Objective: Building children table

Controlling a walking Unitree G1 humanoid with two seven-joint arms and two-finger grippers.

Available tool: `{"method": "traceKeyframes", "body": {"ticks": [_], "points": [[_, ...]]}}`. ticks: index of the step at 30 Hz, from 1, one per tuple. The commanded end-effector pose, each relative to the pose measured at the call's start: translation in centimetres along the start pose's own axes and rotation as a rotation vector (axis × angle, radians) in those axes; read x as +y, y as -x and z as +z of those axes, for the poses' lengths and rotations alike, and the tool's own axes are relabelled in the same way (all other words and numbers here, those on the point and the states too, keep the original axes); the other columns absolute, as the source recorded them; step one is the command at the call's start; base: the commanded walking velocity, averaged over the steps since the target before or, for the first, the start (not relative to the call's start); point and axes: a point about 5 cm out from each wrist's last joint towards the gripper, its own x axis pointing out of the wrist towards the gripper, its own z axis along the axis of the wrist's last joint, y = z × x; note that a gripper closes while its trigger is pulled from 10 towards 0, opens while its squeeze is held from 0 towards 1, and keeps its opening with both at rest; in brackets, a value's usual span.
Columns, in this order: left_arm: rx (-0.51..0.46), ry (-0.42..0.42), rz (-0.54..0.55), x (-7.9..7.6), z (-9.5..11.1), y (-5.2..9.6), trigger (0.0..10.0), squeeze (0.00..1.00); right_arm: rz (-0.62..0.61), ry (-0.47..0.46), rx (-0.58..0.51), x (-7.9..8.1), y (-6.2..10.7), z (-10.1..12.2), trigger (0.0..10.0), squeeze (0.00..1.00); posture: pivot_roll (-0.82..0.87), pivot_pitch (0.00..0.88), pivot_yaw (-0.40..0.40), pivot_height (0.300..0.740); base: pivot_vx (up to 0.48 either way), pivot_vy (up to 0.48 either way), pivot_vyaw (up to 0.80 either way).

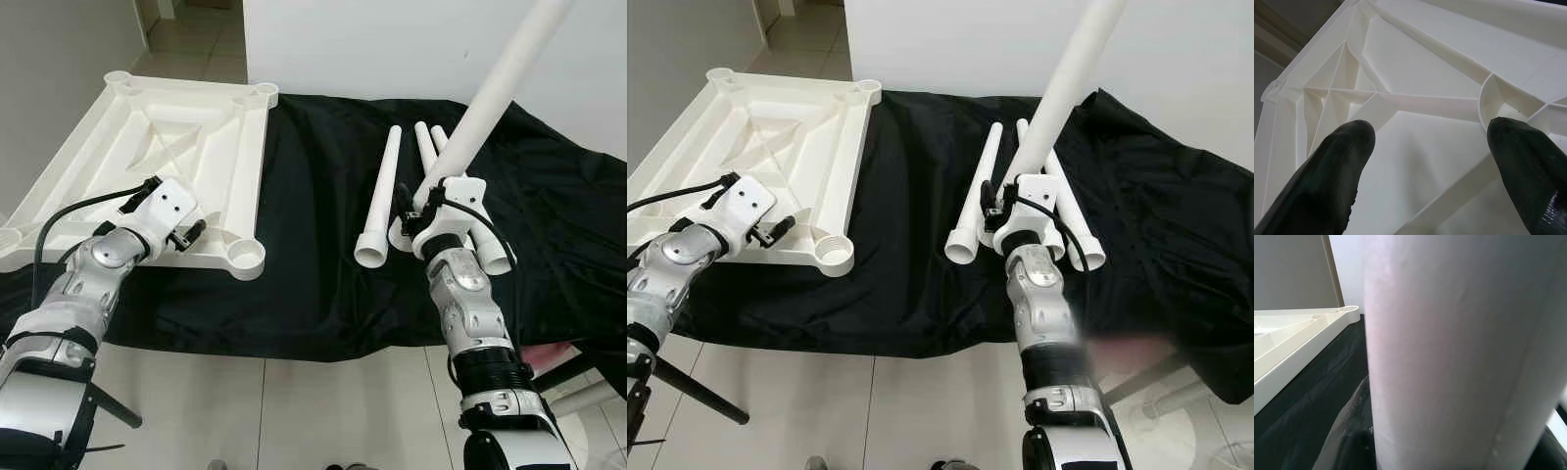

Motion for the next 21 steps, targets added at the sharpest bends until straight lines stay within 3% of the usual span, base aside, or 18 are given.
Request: {"method": "traceKeyframes", "body": {"ticks": [1,10,12,21], "points": [[0.039,-0.056,0.062,0.0,-0.7,0.1,10.0,0.00,-0.015,0.007,-0.002,-0.4,0.2,0.1,10.0,0.00,0.00,0.082,-0.035,0.740,0.000,0.000,0.00],[-0.024,-0.139,-0.127,-1.8,-0.5,0.3,10.0,0.00,-0.023,0.016,-0.001,-0.7,0.0,0.2,10.0,0.00,-0.01,0.082,-0.030,0.740,0.000,0.000,0.00],[-0.053,-0.118,-0.181,-2.1,-0.3,0.4,10.0,0.00,-0.024,0.018,0.000,-0.8,0.0,0.2,10.0,0.00,-0.01,0.081,-0.029,0.740,0.000,0.000,0.00],[-0.086,-0.123,-0.234,-2.0,0.0,0.7,10.0,0.00,-0.025,0.019,0.001,-0.8,-0.1,0.2,10.0,0.00,-0.02,0.079,-0.026,0.740,0.000,0.000,0.00]]}}
